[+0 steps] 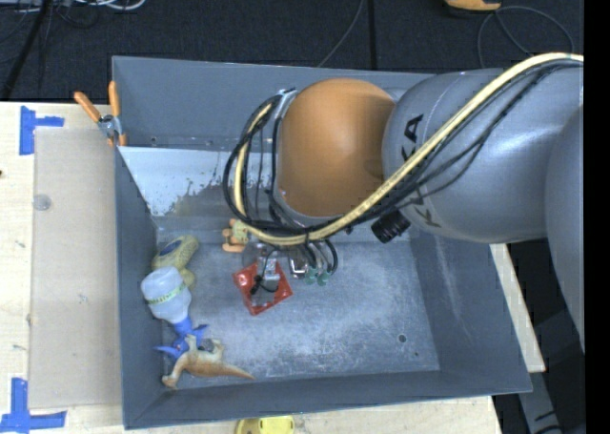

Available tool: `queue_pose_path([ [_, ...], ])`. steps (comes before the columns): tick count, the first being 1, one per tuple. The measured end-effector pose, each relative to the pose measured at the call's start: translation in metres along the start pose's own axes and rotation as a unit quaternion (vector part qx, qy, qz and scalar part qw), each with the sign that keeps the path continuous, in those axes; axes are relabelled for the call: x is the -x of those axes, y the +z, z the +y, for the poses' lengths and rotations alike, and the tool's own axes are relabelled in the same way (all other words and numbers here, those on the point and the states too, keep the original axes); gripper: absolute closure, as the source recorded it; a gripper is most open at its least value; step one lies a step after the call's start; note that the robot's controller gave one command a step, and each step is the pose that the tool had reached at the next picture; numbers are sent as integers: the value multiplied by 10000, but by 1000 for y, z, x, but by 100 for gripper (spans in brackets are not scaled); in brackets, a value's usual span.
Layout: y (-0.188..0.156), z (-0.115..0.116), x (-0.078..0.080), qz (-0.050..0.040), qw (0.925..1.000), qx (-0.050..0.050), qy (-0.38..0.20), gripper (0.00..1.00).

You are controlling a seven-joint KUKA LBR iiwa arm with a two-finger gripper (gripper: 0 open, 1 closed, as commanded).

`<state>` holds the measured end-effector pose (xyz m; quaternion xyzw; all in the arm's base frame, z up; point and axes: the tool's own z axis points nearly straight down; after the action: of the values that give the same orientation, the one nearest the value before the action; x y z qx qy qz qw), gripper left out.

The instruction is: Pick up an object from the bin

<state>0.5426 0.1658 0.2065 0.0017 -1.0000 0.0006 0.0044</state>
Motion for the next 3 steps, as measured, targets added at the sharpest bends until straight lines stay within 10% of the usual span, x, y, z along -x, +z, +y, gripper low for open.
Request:
queue_pose_path([
  [2, 43, 26, -18, -37, 9991, 4, -429, 0],
  [3, 97, 43, 3, -54, 9806, -6, -1961, 0],
])
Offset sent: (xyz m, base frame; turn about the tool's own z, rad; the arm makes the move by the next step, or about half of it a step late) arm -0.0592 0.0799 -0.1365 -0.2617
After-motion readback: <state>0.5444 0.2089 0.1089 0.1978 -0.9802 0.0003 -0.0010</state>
